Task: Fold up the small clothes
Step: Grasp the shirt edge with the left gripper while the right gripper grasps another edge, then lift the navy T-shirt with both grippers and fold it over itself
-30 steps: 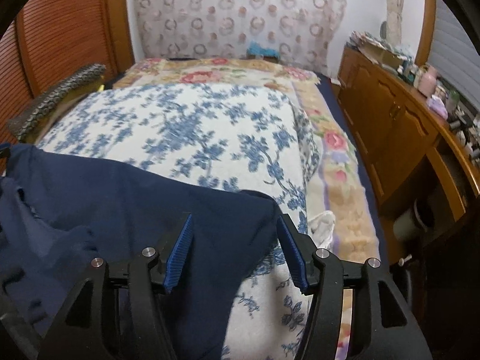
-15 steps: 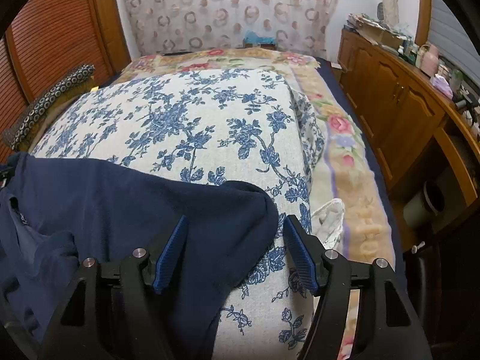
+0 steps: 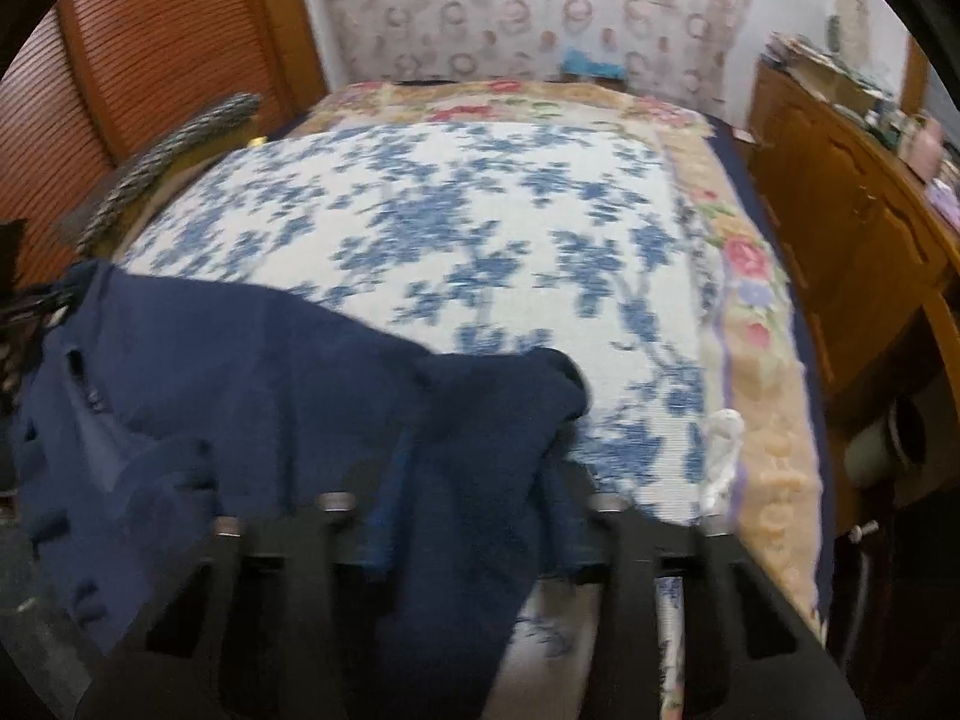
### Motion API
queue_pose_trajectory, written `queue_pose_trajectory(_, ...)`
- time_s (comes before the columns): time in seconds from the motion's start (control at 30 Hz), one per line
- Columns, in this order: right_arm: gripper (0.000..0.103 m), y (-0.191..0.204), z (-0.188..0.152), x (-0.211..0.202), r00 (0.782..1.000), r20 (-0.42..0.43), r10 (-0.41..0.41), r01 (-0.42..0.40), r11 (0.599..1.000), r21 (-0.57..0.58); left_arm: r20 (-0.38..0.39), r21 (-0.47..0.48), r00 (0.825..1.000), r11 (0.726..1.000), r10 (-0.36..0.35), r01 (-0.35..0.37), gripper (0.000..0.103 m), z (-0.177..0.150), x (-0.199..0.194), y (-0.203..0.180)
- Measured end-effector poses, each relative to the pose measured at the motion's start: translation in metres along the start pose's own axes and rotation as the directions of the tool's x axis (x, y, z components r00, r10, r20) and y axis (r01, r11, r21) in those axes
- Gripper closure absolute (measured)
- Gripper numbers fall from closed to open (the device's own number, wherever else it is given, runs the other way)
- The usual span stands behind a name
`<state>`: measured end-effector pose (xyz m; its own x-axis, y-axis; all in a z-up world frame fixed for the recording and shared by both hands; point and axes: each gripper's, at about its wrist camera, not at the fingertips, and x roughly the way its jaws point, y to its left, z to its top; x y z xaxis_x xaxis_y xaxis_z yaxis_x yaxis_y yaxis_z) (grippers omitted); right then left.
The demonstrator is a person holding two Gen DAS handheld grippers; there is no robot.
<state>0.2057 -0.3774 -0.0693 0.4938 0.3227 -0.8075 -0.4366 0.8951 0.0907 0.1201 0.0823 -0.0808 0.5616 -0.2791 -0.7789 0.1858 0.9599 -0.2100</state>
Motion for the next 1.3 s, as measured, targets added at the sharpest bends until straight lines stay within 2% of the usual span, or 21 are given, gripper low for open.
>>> queue_pose_trajectory(0.03, 0.090, 0.005, -0.002, -0.001, 1.000, 0.006, 0.007, -0.007, 1.000, -0.016, 0.004, 0.005, 1.000, 1.000, -0.011, 0.011, 0.095, -0.001, -0.003, -0.003)
queue_pose_trajectory(0.07, 0.093, 0.009, -0.004, -0.004, 1.000, 0.015, -0.003, 0.004, 1.000, -0.029, 0.017, 0.017, 1.000, 1.000, -0.007, 0.007, 0.097, -0.002, -0.006, -0.009)
queue_pose_trajectory(0.13, 0.095, 0.013, -0.006, -0.012, 0.999, 0.045, 0.013, -0.012, 1.000, -0.019, 0.070, 0.046, 0.997, 0.999, -0.013, 0.010, 0.097, -0.003, -0.022, -0.019)
queue_pose_trajectory(0.2, 0.096, 0.019, -0.009, -0.034, 0.993, 0.112, 0.040, -0.039, 0.999, -0.008, 0.127, 0.058, 0.991, 0.998, -0.032, 0.025, 0.097, 0.001, -0.045, -0.026)
queue_pose_trajectory(0.3, 0.096, 0.034, -0.007, -0.082, 0.971, 0.233, 0.061, -0.057, 0.998, -0.022, 0.227, 0.088, 0.970, 0.994, -0.085, 0.067, 0.098, 0.012, -0.091, -0.038)
queue_pose_trajectory(0.4, 0.096, 0.050, 0.002, -0.136, 0.931, 0.347, 0.116, -0.107, 0.993, -0.045, 0.318, 0.134, 0.940, 0.987, -0.125, 0.086, 0.098, 0.025, -0.137, -0.053)
queue_pose_trajectory(0.43, 0.096, 0.057, 0.007, -0.153, 0.915, 0.380, 0.134, -0.120, 0.991, -0.062, 0.356, 0.158, 0.924, 0.983, -0.140, 0.088, 0.098, 0.030, -0.158, -0.061)
queue_pose_trajectory(0.47, 0.096, 0.066, 0.013, -0.177, 0.895, 0.425, 0.136, -0.109, 0.990, -0.087, 0.383, 0.174, 0.911, 0.981, -0.151, 0.089, 0.098, 0.033, -0.173, -0.066)
queue_pose_trajectory(0.53, 0.096, 0.077, 0.024, -0.207, 0.875, 0.466, 0.131, -0.088, 0.990, -0.114, 0.440, 0.201, 0.880, 0.975, -0.177, 0.095, 0.098, 0.043, -0.207, -0.071)
queue_pose_trajectory(0.6, 0.096, 0.086, 0.037, -0.242, 0.846, 0.514, 0.143, -0.081, 0.987, -0.142, 0.479, 0.215, 0.857, 0.972, -0.192, 0.098, 0.097, 0.052, -0.231, -0.073)
queue_pose_trajectory(0.63, 0.096, 0.091, 0.043, -0.257, 0.834, 0.536, 0.133, -0.059, 0.986, -0.153, 0.511, 0.223, 0.837, 0.971, -0.193, 0.087, 0.097, 0.058, -0.248, -0.076)
queue_pose_trajectory(0.77, 0.096, 0.103, 0.064, -0.318, 0.773, 0.624, 0.119, -0.007, 0.984, -0.180, 0.595, 0.248, 0.783, 0.968, -0.179, 0.033, 0.098, 0.073, -0.290, -0.080)
queue_pose_trajectory(0.87, 0.096, 0.111, 0.075, -0.354, 0.731, 0.676, 0.091, 0.051, 0.981, -0.187, 0.638, 0.254, 0.751, 0.967, -0.169, 0.002, 0.098, 0.083, -0.313, -0.081)
queue_pose_trajectory(0.97, 0.096, 0.113, 0.076, -0.369, 0.714, 0.698, 0.057, 0.096, 0.979, -0.178, 0.664, 0.255, 0.730, 0.967, -0.161, -0.019, 0.098, 0.086, -0.323, -0.081)
queue_pose_trajectory(1.03, 0.096, 0.115, 0.072, -0.373, 0.712, 0.701, 0.043, 0.109, 0.979, -0.170, 0.674, 0.256, 0.721, 0.966, -0.159, -0.027, 0.097, 0.084, -0.326, -0.078)
queue_pose_trajectory(1.3, 0.096, 0.098, 0.059, -0.382, 0.704, 0.710, -0.021, 0.150, 0.982, -0.119, 0.687, 0.262, 0.706, 0.965, -0.172, -0.020, 0.098, 0.079, -0.327, -0.080)
